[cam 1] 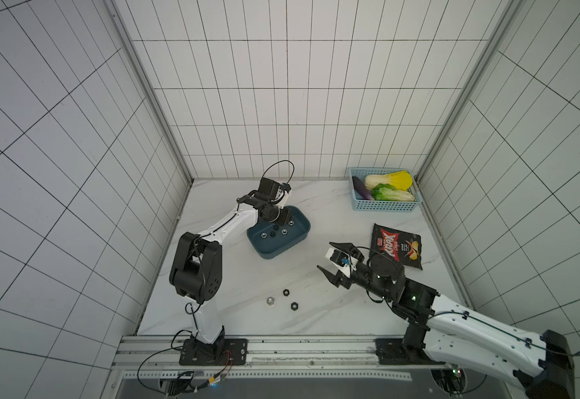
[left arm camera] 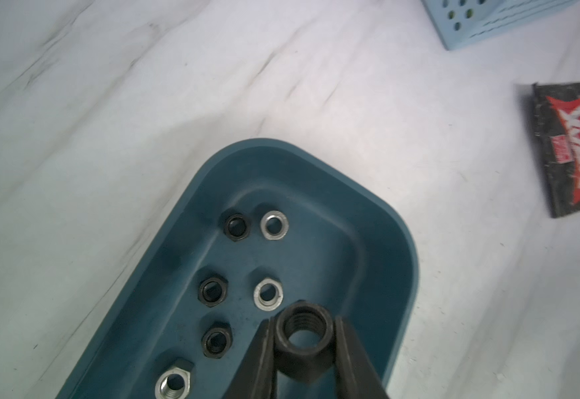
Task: Put the nuts on the desktop into the storage box
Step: Place the nut in the storage box.
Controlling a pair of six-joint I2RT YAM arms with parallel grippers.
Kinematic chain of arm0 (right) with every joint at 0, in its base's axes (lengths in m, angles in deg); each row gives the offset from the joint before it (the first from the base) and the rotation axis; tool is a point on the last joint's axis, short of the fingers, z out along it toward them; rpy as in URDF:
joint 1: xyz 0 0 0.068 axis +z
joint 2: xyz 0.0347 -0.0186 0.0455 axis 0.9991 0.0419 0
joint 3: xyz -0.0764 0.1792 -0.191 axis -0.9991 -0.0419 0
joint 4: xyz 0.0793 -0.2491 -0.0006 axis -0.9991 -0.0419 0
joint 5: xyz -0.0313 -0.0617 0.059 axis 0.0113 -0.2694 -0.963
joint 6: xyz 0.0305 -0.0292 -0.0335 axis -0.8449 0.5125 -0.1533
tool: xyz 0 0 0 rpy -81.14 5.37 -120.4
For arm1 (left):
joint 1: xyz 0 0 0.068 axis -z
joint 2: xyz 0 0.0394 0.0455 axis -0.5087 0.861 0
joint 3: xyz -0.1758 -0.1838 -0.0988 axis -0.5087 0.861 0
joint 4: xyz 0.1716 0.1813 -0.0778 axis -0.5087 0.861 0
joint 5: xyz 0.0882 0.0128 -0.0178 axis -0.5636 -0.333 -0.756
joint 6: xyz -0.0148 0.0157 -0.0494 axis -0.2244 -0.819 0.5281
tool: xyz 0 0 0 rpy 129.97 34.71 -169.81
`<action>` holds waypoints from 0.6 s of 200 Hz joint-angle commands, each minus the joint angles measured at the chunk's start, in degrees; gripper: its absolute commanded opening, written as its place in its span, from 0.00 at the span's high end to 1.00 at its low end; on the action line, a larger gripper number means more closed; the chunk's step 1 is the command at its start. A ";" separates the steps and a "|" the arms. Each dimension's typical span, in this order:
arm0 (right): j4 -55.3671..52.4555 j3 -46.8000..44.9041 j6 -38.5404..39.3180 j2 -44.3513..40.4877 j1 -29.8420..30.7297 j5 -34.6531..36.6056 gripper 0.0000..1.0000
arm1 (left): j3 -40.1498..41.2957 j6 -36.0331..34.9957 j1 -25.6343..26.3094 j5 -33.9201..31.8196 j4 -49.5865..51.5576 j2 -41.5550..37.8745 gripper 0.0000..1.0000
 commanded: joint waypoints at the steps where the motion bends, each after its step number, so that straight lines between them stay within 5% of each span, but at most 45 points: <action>1: -1.71 0.62 -1.20 0.38 0.14 2.00 0.21 | 3.10 4.79 0.16 -6.28 -9.78 1.27 0.89; 120: -4.44 3.76 -0.93 2.57 0.13 3.39 0.21 | 2.02 10.68 0.21 -10.57 -13.33 11.32 0.86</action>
